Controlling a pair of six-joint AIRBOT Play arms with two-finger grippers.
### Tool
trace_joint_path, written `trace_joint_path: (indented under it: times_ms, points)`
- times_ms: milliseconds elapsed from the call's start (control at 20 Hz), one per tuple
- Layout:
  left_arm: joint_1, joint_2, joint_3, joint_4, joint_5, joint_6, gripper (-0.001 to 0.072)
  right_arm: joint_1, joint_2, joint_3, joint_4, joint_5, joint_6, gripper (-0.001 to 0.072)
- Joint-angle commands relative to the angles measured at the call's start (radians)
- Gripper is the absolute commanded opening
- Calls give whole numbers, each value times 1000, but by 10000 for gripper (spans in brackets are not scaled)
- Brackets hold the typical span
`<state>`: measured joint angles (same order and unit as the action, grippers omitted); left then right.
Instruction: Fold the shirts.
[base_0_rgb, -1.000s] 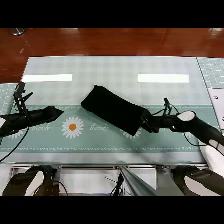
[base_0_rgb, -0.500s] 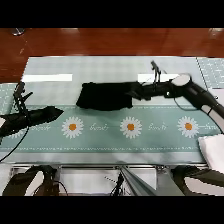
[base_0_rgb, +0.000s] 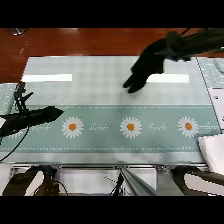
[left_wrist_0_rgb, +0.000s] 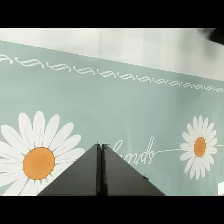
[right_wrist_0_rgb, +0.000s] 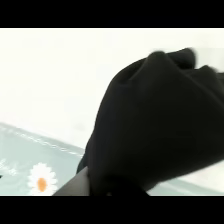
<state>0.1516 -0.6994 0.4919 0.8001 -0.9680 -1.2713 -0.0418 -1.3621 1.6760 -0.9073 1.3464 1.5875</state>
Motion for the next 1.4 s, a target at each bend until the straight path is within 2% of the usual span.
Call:
trace_joint_path:
  times_ms: [0,150,350,600,800,1000,1050,1200,1250,1350]
  points:
    - [-20,0,-1,0,0,6,20,-179,76,73,-58,185,66,28]
    - [-66,0,-8,0,50,7,20,-357,164,73,-112,289,90,28]
    - [-156,-1,-58,0,161,3,20,-569,250,73,-307,495,101,26]
    - [-261,0,-95,-8,209,3,20,-805,428,-111,-496,510,98,26]
    - [-304,0,-95,-34,228,3,21,-991,568,-305,-741,509,73,28]
    - [-310,0,-94,-61,271,3,20,-1086,658,-436,-783,509,97,30]
    - [-310,0,-94,-67,274,3,20,-1086,676,-467,-847,509,113,55]
    - [-310,0,-94,-75,275,2,20,-1086,719,-531,-1011,502,204,513]
    - [-310,-1,-93,-108,270,3,20,-1086,719,-533,-1004,488,204,560]
    - [-298,-3,-58,-111,279,26,21,-1085,706,-529,-911,403,193,559]
